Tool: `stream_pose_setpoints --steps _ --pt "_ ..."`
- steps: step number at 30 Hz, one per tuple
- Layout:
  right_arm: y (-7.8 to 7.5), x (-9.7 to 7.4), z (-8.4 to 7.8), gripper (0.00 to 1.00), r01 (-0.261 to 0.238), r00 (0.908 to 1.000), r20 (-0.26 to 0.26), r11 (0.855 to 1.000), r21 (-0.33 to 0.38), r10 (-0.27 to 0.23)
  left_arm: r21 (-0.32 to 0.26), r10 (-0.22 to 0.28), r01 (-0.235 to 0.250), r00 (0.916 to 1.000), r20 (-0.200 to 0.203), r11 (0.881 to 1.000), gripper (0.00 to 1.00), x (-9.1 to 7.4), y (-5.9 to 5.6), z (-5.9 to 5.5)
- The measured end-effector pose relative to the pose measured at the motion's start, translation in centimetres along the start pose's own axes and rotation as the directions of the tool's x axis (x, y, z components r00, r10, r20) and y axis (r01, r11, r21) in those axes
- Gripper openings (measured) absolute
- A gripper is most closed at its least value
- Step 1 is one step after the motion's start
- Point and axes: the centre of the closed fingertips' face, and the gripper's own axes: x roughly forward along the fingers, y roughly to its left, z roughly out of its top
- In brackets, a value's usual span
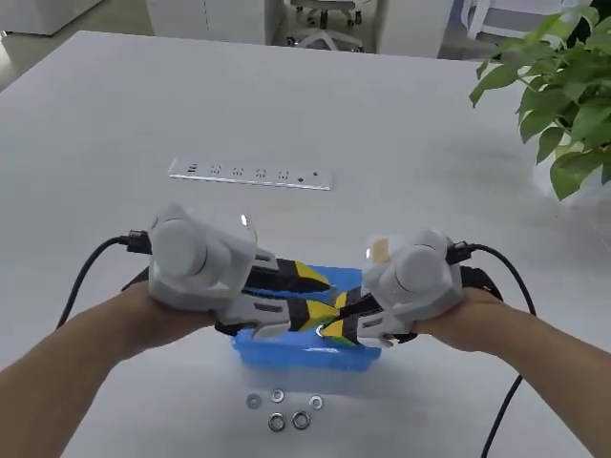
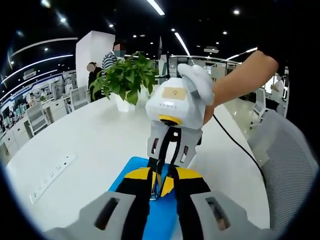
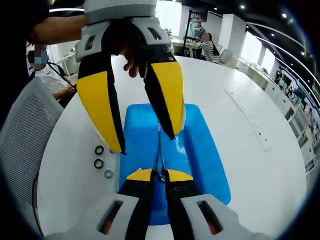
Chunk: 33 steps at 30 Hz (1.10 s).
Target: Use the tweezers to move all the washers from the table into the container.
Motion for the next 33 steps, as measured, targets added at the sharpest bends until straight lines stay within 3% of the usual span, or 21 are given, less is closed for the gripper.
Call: stream_pose_setpoints --steps 5,11,23,33 --pt "0.1 0.0 0.0 0.10 -0.004 1.0000 -0.003 1.000 -0.017 0.004 0.013 -0.007 0.007 1.0000 -0.001 1.000 0.14 0.2 0.4 0.2" --pt "0.1 0.0 0.0 0.10 -0.008 0.9999 -0.008 0.999 -0.032 0.008 0.021 -0.021 0.021 0.9998 -0.007 1.000 0.07 0.3 0.0 0.5" --pt "0.0 -0.2 0.0 0.12 0.004 0.9999 -0.009 0.999 -0.033 -0.005 0.042 -0.027 0.027 0.9996 -0.009 0.999 0.06 0.5 0.0 0.7" --pt "-0.1 -1.7 0.7 0.14 0.039 0.9992 0.014 0.999 -0.029 -0.038 0.058 -0.027 0.028 0.9995 -0.015 0.998 0.06 0.3 0.0 0.9"
